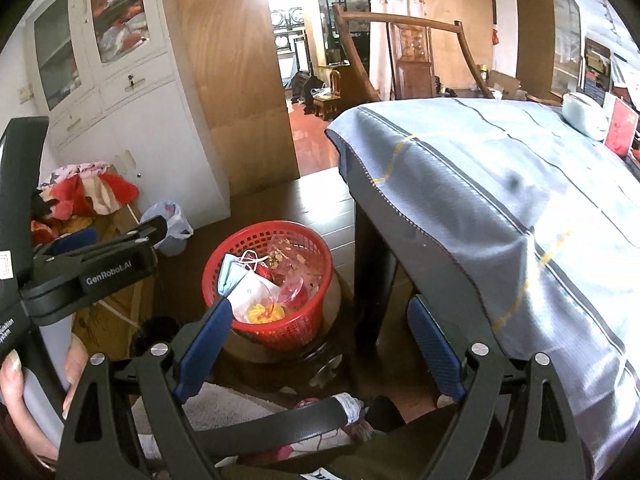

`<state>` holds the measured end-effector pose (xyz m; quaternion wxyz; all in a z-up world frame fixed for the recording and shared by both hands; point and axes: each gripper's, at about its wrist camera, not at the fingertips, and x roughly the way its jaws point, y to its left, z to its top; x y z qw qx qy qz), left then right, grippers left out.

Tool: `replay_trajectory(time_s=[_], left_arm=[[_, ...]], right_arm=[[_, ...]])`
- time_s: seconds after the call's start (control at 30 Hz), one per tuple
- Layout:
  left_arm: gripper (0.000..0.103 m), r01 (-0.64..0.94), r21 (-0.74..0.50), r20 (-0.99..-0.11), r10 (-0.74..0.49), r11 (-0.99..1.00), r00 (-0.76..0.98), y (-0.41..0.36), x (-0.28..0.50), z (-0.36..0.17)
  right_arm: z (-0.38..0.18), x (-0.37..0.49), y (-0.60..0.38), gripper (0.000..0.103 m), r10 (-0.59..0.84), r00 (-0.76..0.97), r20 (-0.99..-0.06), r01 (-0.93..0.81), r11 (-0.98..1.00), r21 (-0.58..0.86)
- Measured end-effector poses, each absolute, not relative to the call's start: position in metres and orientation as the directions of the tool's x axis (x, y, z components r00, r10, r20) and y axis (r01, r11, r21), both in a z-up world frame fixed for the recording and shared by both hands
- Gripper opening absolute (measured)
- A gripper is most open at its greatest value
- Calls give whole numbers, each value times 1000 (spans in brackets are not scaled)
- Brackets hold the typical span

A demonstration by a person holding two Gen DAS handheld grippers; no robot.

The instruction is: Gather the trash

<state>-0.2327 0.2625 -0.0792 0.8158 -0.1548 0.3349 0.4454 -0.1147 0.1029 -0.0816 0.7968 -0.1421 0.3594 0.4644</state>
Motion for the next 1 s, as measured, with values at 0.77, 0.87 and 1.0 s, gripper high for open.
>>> replay_trajectory(time_s=[0.77, 0.87, 1.0], left_arm=[[96, -889, 171, -714, 675, 424, 184, 263, -261, -97], [96, -898, 147, -711, 675, 415, 195, 263, -268, -94], [96, -886, 151, -696, 683, 438, 219, 262, -263, -94]], right_arm=[[-96, -117, 129, 89, 633, 198, -749, -886, 442, 140], [-97, -121, 131, 89, 627, 197, -754, -891, 435, 130], [-97, -121, 132, 89, 621, 218, -753, -881, 456, 121]])
